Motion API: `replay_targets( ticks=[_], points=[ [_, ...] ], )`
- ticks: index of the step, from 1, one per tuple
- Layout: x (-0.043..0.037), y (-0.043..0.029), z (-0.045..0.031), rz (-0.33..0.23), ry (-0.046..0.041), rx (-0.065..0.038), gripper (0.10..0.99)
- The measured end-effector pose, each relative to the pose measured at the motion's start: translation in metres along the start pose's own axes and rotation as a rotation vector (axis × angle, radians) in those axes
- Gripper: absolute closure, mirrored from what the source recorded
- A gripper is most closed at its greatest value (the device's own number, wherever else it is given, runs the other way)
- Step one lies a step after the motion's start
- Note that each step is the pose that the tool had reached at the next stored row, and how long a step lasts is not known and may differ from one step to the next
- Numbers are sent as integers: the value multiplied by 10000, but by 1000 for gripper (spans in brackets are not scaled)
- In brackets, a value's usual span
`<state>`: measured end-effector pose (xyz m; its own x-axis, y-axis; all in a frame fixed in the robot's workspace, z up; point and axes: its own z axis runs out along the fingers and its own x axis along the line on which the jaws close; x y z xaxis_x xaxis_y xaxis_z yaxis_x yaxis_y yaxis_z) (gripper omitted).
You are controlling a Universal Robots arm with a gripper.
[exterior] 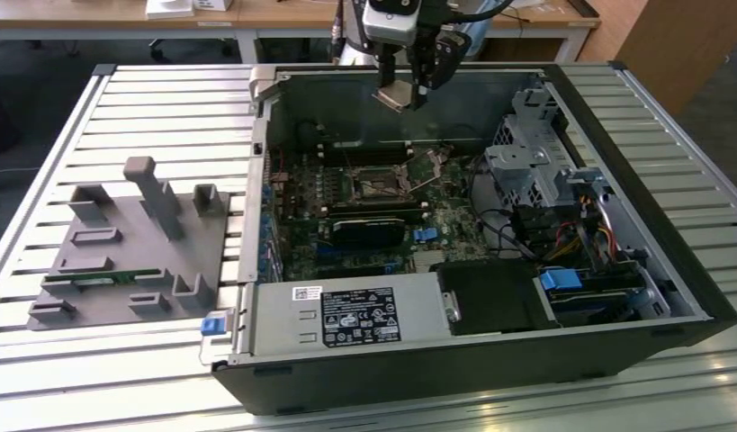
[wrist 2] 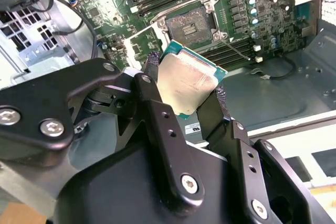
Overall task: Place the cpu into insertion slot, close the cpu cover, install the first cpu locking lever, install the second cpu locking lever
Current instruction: 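Place the cpu into insertion slot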
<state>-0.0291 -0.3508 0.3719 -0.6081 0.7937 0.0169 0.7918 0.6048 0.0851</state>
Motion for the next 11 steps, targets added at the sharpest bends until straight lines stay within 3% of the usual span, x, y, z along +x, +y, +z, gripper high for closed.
replay_targets(
  ticks=[11],
  points=[
    [0,-3,39,1350,-123,-17,545]
  ],
)
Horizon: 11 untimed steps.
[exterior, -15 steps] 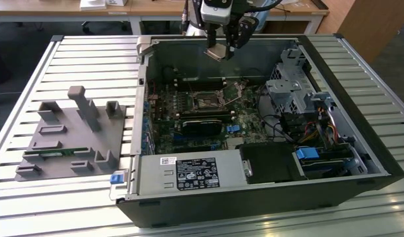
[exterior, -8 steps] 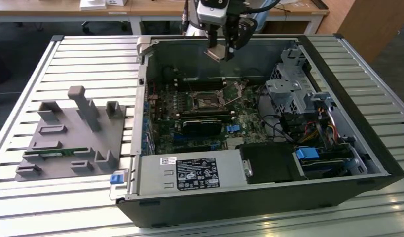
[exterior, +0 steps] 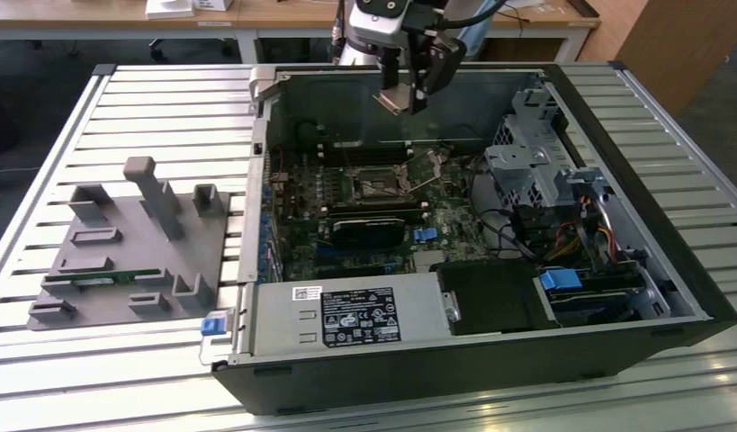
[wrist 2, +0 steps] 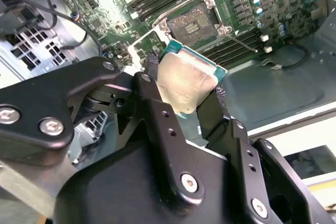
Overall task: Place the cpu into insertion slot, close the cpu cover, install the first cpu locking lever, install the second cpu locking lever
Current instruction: 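Place the cpu into insertion slot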
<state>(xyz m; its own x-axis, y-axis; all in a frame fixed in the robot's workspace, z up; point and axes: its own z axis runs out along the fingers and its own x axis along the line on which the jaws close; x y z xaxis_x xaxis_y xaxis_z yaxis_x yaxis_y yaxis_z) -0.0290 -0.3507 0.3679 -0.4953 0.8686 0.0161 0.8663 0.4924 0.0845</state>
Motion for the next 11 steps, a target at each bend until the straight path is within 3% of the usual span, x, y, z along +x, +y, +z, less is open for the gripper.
replay_targets(
  ticks=[11],
  points=[
    [7,1,26,1303,-111,-21,545]
  ],
)
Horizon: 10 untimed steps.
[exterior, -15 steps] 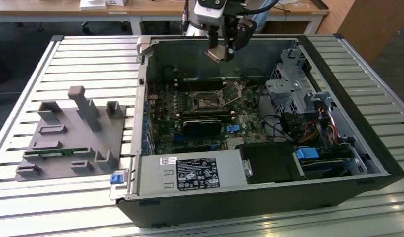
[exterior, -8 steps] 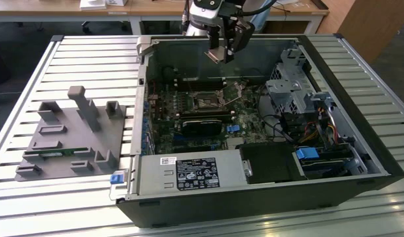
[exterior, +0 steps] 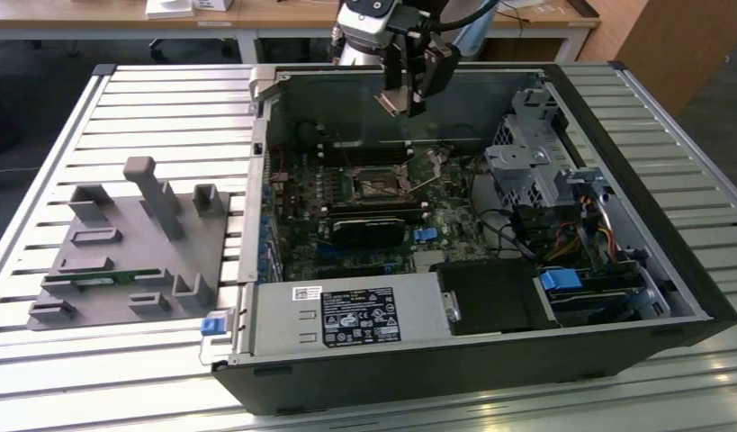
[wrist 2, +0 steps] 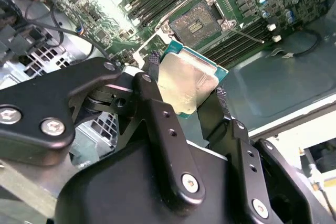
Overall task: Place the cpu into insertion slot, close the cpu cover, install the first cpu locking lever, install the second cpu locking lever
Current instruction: 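Place the cpu into insertion slot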
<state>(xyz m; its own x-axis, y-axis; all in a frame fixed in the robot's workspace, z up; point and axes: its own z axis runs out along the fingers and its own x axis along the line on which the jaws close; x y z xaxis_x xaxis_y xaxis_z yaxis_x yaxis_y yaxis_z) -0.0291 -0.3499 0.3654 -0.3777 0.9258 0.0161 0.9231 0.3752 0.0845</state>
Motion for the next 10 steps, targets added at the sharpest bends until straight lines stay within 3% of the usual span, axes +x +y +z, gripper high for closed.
replay_targets(
  ticks=[10],
  points=[
    [4,-4,51,1196,-104,-17,545]
  ],
)
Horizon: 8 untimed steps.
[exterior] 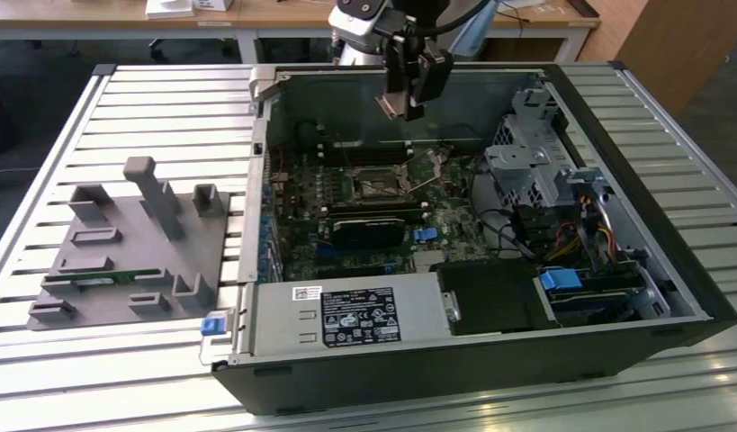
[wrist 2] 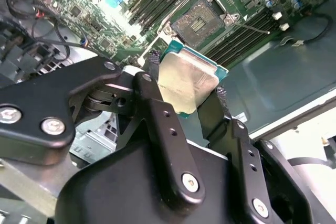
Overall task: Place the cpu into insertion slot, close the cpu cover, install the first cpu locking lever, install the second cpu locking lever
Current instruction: 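Place the cpu into insertion slot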
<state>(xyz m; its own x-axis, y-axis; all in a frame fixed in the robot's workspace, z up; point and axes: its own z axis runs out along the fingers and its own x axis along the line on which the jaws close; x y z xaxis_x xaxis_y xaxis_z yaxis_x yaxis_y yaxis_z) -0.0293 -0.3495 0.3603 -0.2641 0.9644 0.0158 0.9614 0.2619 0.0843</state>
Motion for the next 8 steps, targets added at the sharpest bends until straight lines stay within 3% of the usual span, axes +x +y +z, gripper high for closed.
replay_targets(
  ticks=[8],
  points=[
    [0,-6,70,1060,-104,-12,545]
  ],
)
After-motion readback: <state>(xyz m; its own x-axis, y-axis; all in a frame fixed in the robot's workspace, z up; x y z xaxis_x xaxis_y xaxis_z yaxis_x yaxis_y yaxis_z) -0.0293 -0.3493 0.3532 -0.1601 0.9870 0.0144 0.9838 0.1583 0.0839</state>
